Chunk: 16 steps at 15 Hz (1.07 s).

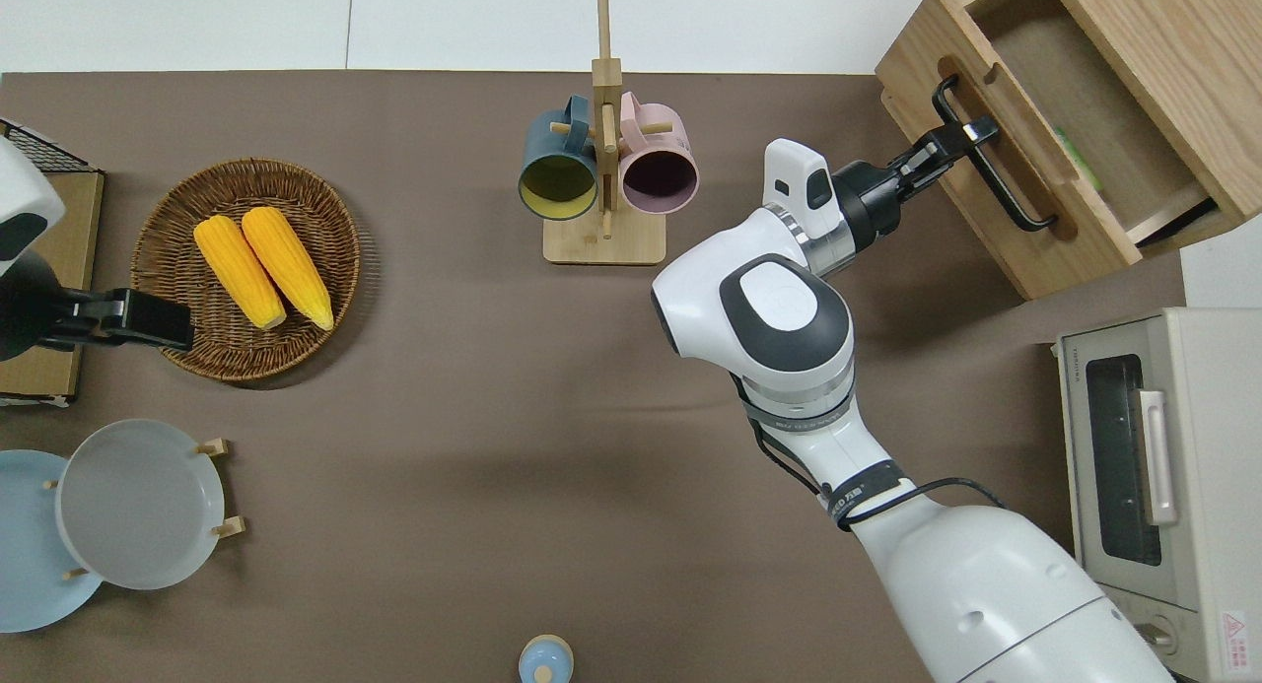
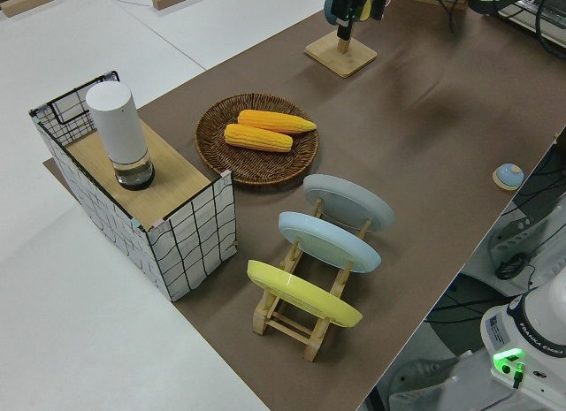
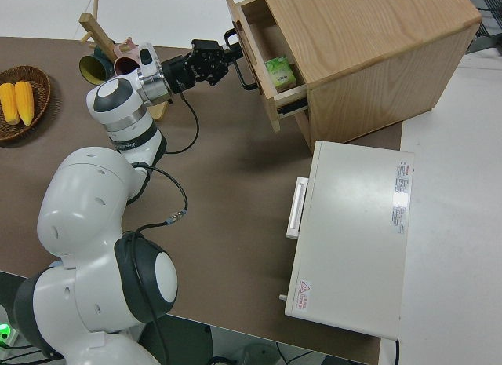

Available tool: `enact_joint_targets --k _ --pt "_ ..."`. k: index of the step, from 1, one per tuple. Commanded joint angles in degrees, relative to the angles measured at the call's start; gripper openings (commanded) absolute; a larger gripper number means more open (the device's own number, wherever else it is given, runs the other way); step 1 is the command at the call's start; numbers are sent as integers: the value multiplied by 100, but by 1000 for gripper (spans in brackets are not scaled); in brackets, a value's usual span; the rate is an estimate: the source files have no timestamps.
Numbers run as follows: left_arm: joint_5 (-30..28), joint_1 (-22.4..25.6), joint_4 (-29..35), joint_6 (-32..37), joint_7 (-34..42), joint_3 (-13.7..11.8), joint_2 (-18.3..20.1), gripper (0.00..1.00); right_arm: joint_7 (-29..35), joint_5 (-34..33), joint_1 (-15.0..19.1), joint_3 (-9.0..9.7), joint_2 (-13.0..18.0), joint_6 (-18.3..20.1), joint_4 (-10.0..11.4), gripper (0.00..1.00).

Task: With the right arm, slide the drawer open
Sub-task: 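Pull the handle toward the robot with the right gripper, sliding the drawer out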

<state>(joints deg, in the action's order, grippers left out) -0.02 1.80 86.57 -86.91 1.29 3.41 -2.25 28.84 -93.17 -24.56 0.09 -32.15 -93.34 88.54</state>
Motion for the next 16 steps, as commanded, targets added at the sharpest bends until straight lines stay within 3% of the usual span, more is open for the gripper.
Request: enact_joint_targets --k 1,16 --pt "98 22 -149 113 55 37 -65 993 -353 53 -400 -26 -20 44 -179 0" --pt "98 22 -140 113 55 37 -65 993 -301 501 -1358 -26 -2 782 -267 0"
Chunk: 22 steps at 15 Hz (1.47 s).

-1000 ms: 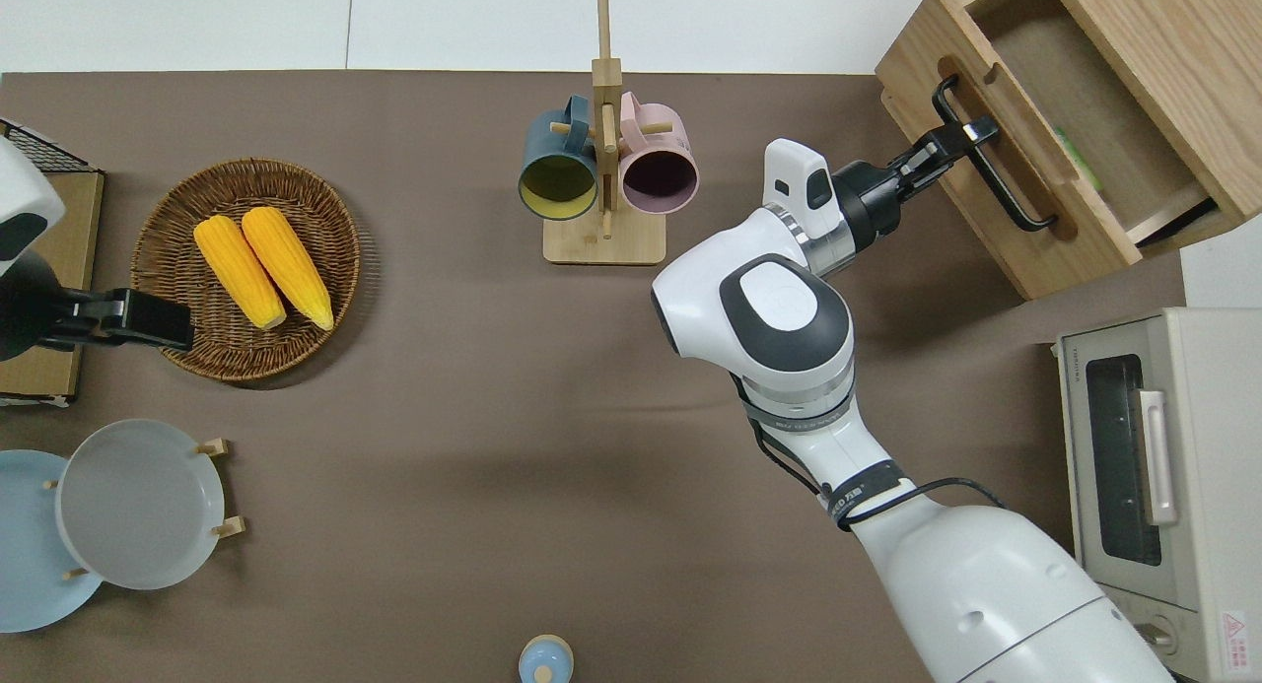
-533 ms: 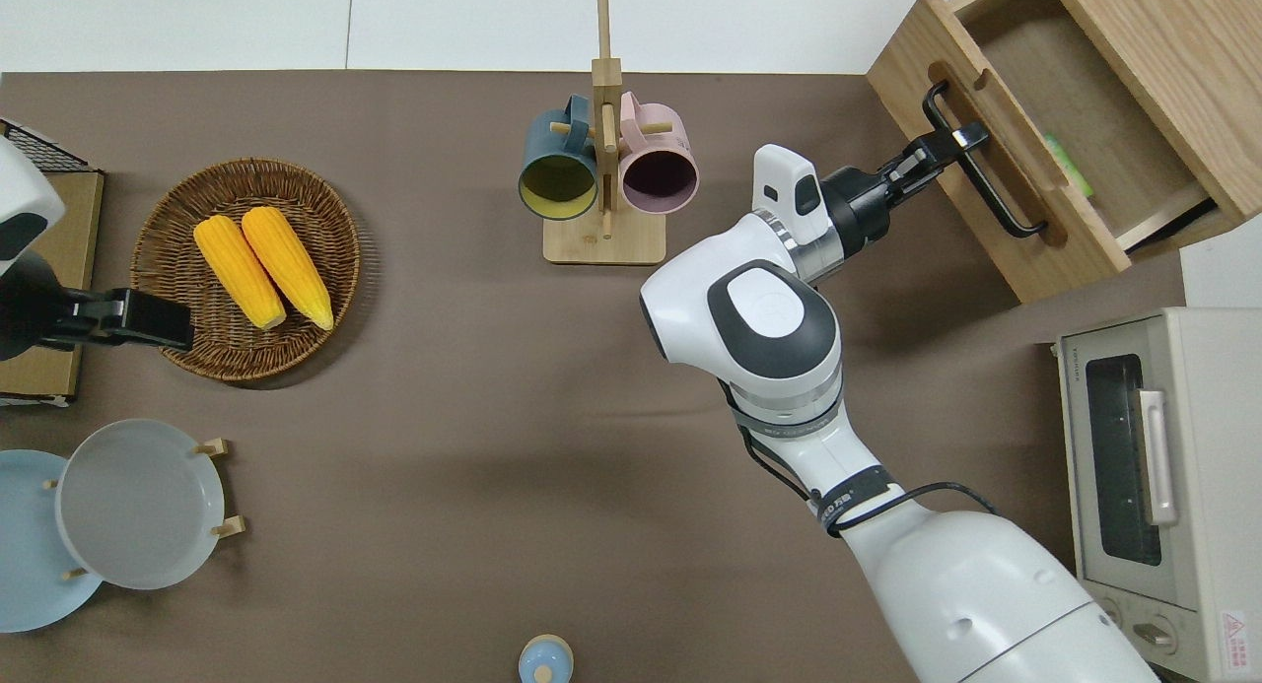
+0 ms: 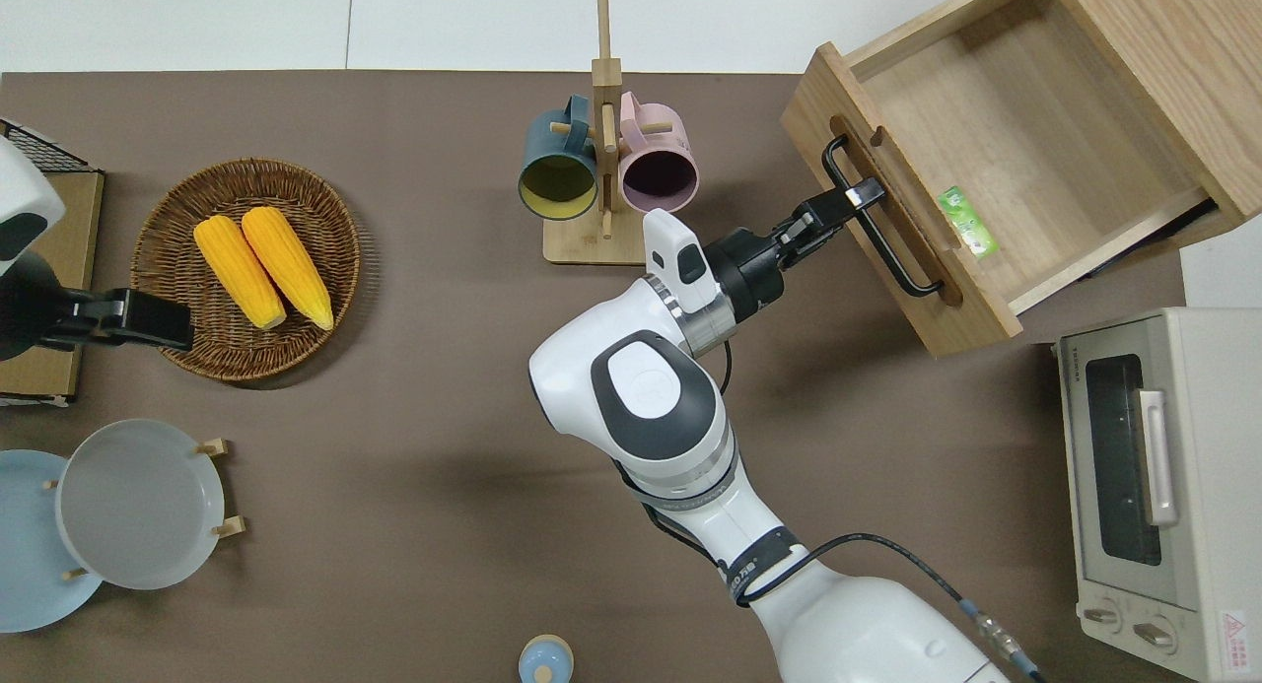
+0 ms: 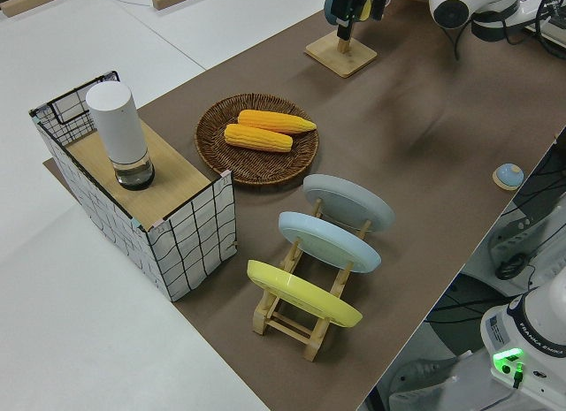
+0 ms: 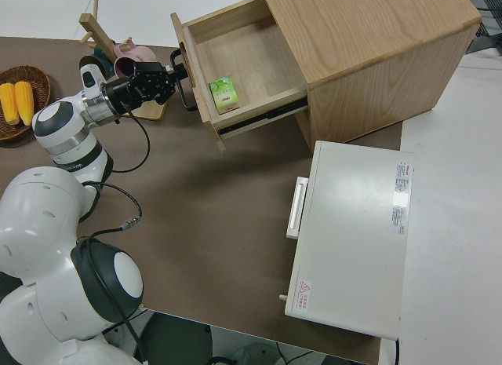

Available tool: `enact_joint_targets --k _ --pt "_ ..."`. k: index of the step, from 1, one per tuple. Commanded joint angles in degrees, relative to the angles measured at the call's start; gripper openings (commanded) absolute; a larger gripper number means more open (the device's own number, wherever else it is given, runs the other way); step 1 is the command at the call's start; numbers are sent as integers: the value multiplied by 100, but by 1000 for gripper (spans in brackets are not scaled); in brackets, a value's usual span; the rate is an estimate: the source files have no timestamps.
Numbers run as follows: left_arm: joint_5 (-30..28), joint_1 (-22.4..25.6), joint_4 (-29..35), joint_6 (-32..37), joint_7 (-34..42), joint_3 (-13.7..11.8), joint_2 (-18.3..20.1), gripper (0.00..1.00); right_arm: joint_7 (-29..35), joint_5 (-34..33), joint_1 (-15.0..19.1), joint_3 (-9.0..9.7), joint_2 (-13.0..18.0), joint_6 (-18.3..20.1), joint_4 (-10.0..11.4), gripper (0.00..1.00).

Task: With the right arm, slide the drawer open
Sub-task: 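Pull the handle toward the robot with the right gripper, sliding the drawer out, then open the right gripper and release the drawer handle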

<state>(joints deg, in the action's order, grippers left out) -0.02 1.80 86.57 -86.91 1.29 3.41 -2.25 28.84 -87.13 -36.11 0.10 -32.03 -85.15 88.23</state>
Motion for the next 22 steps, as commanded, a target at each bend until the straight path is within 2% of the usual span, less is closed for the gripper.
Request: enact_joint_targets --k 1,6,14,15,16,17,19,20,22 --pt "98 22 -149 113 55 37 -65 993 -292 -103 -247 -27 -14 33 -254 0" --pt "98 22 -149 113 55 37 -65 993 -283 -6 -379 -36 -14 121 -272 0" --pt "98 22 -140 113 55 37 -65 993 -283 -6 -371 -45 -23 130 -272 0" --pt "98 22 -149 113 55 37 -65 993 -265 -6 -371 -45 -23 130 -272 68" --pt "98 22 -149 113 55 37 -65 993 -222 -6 -371 -45 -23 130 -272 203" --pt "98 22 -140 113 55 37 -65 993 -178 -6 -371 -53 -31 122 -263 395" --pt "98 22 -149 113 55 37 -65 993 -116 3 -371 -62 -40 122 -245 853" --pt "98 22 -149 113 55 37 -65 993 -11 3 -362 -62 -49 95 -245 984" --pt "98 22 -149 113 55 37 -65 993 130 12 -362 -62 -49 69 -245 985"
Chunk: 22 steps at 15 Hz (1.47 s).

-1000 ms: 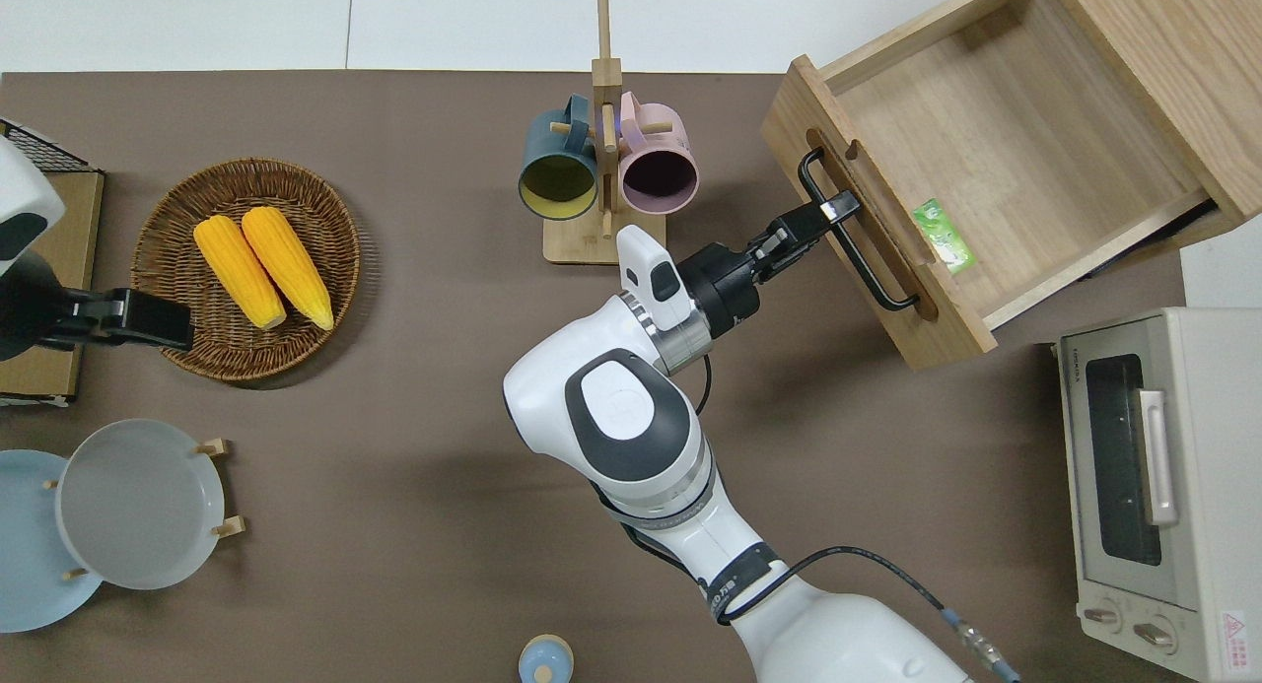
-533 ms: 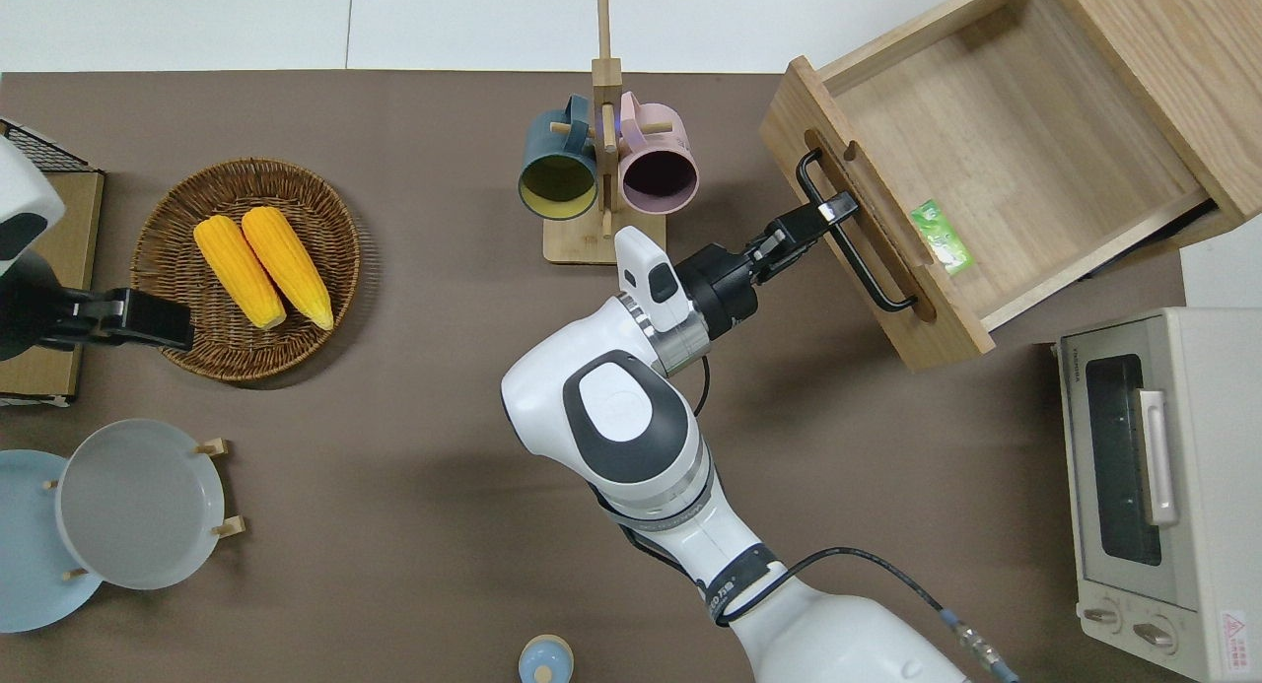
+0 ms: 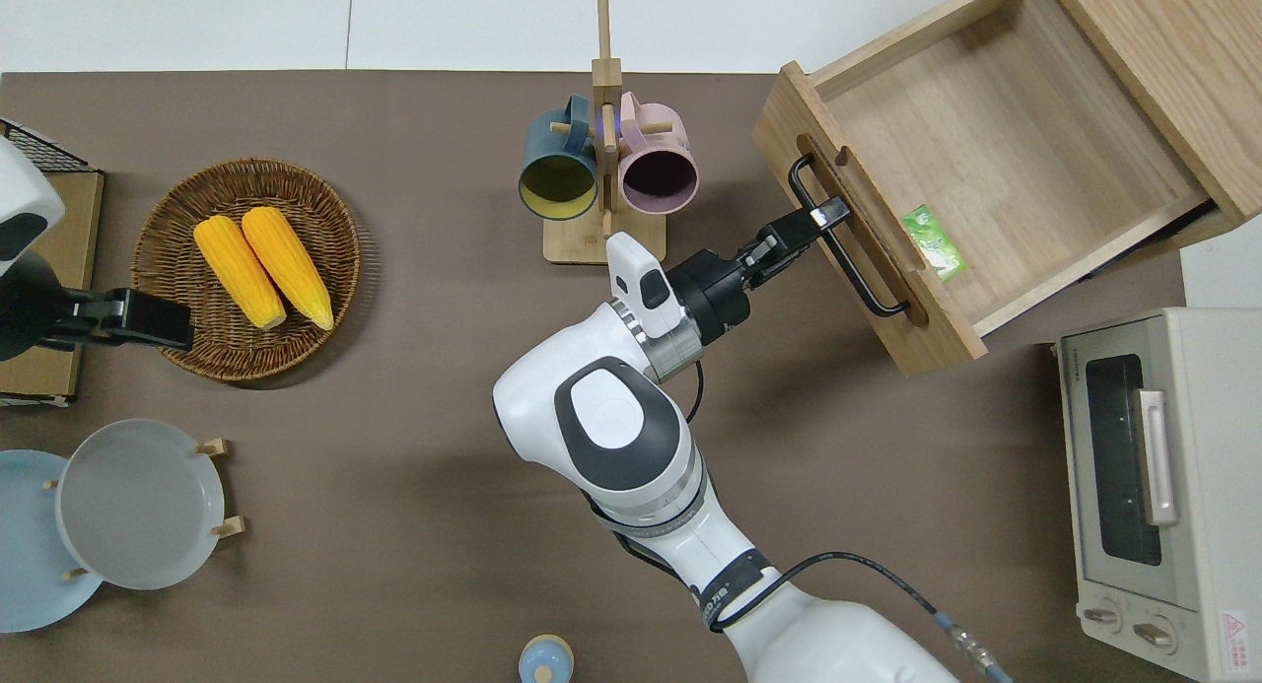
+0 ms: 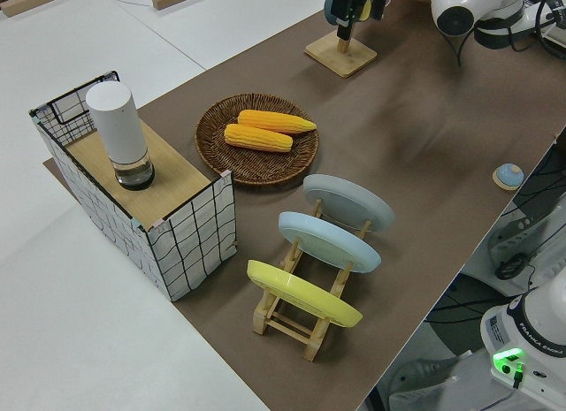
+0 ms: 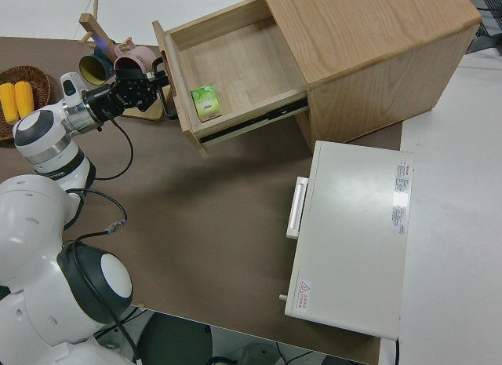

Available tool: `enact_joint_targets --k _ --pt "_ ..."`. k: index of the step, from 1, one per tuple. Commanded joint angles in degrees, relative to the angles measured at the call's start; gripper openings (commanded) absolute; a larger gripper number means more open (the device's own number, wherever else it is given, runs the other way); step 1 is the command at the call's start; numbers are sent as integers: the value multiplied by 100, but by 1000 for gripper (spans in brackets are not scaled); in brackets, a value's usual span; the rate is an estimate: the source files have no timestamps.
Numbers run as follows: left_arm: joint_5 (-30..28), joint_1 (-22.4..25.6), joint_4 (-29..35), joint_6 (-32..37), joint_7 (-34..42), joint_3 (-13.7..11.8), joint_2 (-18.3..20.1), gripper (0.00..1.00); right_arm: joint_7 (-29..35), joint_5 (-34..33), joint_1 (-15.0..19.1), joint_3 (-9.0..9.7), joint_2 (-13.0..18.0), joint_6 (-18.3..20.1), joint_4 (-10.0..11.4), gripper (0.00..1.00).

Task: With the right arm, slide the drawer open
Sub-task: 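Open the right gripper and release the drawer handle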

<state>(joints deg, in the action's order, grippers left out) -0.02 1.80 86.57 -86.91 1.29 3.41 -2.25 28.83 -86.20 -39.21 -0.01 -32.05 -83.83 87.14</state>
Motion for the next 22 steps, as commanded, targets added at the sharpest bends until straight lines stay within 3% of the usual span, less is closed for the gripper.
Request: enact_joint_targets --k 1,13,16,19,22 --pt "98 22 -140 113 55 37 -65 993 175 -81 -51 -51 -47 -72 -135 985" --pt "98 22 -140 113 55 37 -65 993 316 182 -200 -43 -47 -55 -179 985" --pt "98 22 -149 113 55 37 -65 993 254 489 -358 -34 -30 -11 -372 985" --pt "98 22 -140 113 55 37 -65 993 254 735 -412 28 5 7 -417 985" --pt "98 22 -149 113 55 37 -65 993 202 1384 -490 28 111 7 -592 985"
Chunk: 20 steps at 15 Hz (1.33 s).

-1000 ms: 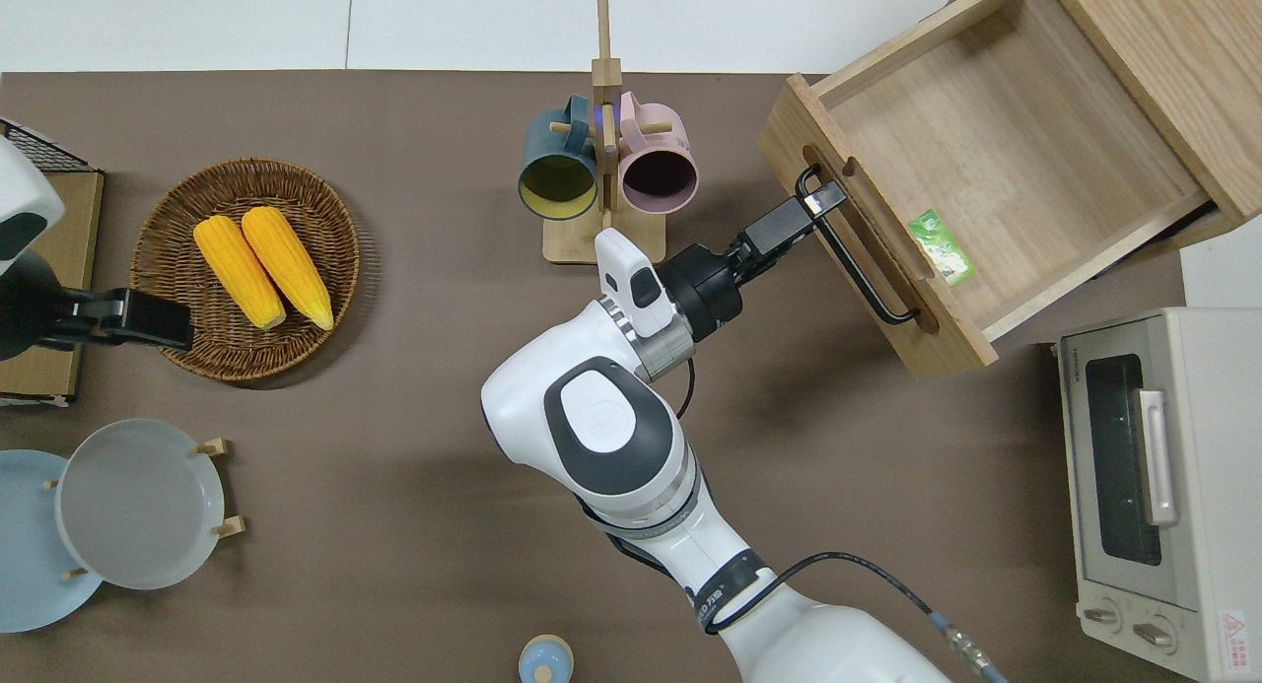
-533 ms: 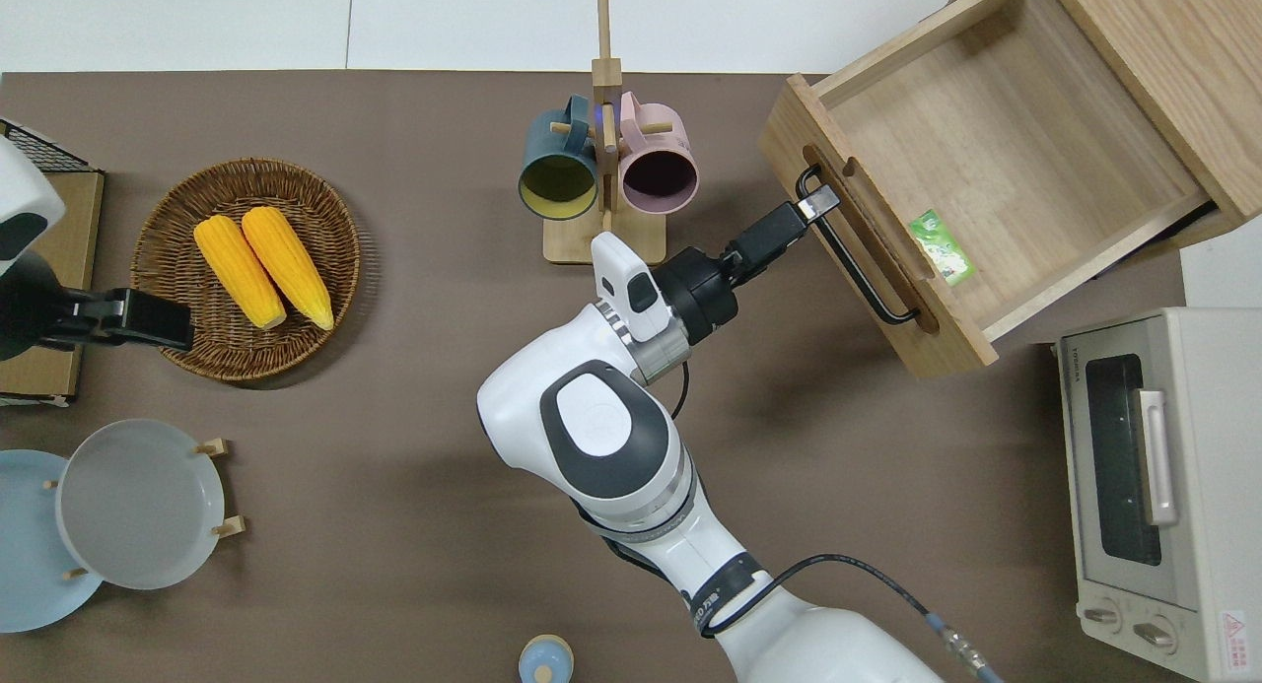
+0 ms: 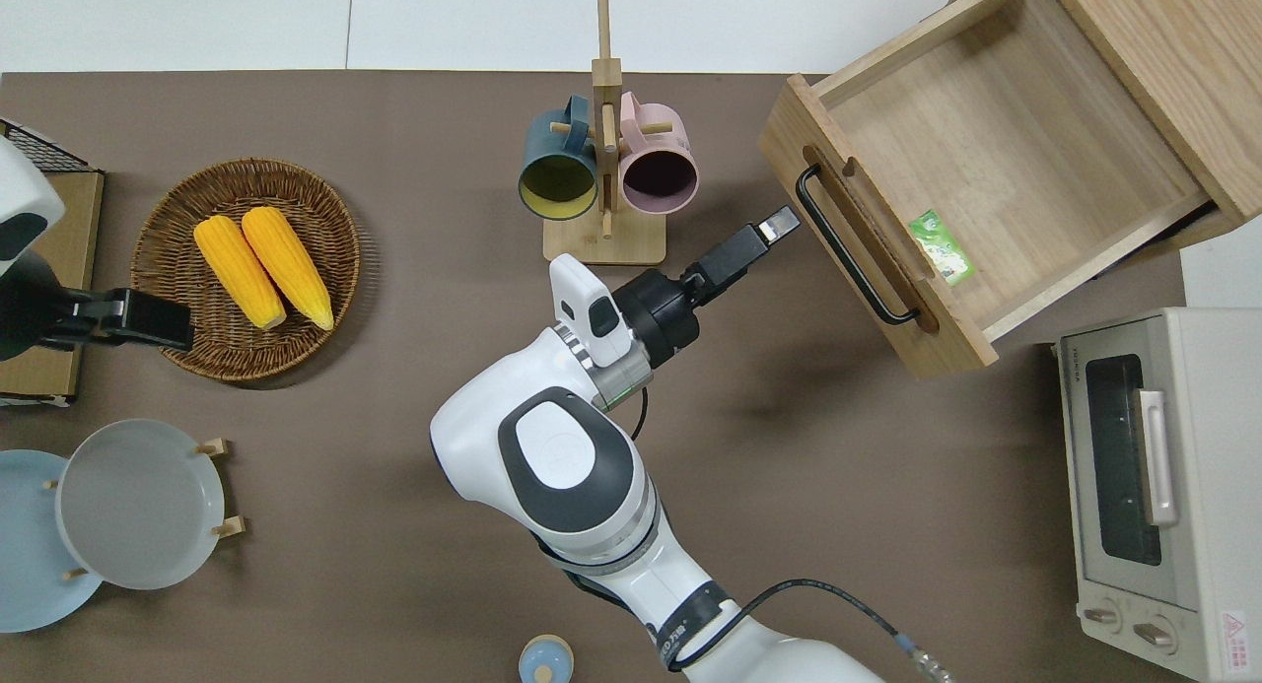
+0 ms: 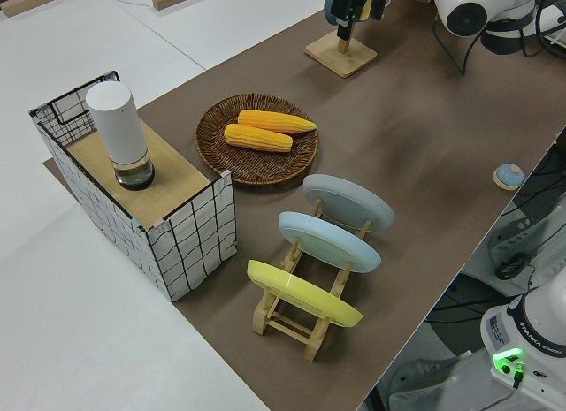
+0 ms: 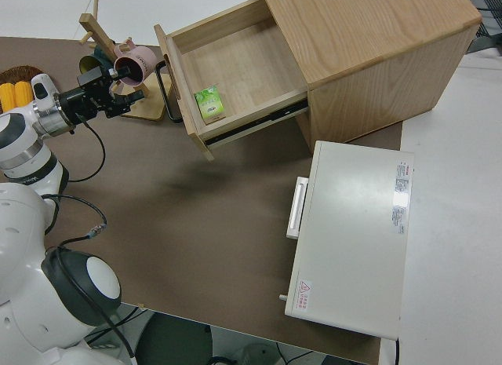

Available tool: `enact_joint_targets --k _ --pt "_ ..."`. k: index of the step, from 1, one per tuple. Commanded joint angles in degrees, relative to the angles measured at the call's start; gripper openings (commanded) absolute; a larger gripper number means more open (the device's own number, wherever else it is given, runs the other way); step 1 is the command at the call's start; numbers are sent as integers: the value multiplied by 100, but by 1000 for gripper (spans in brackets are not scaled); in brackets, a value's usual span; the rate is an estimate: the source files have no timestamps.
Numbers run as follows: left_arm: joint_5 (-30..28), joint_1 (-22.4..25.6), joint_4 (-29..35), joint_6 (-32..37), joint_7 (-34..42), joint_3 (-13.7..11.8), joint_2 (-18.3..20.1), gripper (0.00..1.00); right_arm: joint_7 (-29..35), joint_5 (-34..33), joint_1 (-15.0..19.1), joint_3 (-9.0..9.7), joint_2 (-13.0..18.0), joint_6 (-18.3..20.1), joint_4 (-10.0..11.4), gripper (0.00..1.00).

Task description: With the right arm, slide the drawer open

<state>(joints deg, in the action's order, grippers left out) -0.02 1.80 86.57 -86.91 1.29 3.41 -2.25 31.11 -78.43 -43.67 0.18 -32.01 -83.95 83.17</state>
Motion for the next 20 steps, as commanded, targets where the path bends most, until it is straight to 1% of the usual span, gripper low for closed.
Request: enact_joint_targets --k 1,6,7,9,10,12,14,16,18,19,20 --pt "98 22 -149 113 55 37 -65 993 -104 836 -45 8 220 19 -239 985" --pt "98 22 -140 113 55 37 -65 993 -421 2216 86 17 941 -34 -257 983" --pt "98 22 -149 113 55 37 -65 993 -447 2479 182 17 1099 -42 -257 983" --pt "98 22 -149 113 55 37 -65 993 -465 3112 376 95 1407 -77 -266 983" --pt "98 22 -149 113 55 37 -65 993 -474 3376 525 148 1547 -78 -266 983" --pt "98 22 -140 113 55 37 -65 993 -535 3746 867 393 1750 -86 -266 983" --pt "98 22 -149 113 55 37 -65 993 -544 4019 1332 753 1917 -86 -266 983" --pt "98 22 -140 113 55 37 -65 993 -553 4378 1912 1157 2084 -95 -266 985" --pt "98 22 -149 113 55 37 -65 993 -553 4687 2404 1465 2216 -139 -266 983" --pt "98 22 -140 113 55 37 -65 993 -562 4862 2616 1528 2286 -183 -266 983" --pt "98 22 -149 113 55 37 -65 993 -649 5125 2801 1528 2357 -261 -266 983"
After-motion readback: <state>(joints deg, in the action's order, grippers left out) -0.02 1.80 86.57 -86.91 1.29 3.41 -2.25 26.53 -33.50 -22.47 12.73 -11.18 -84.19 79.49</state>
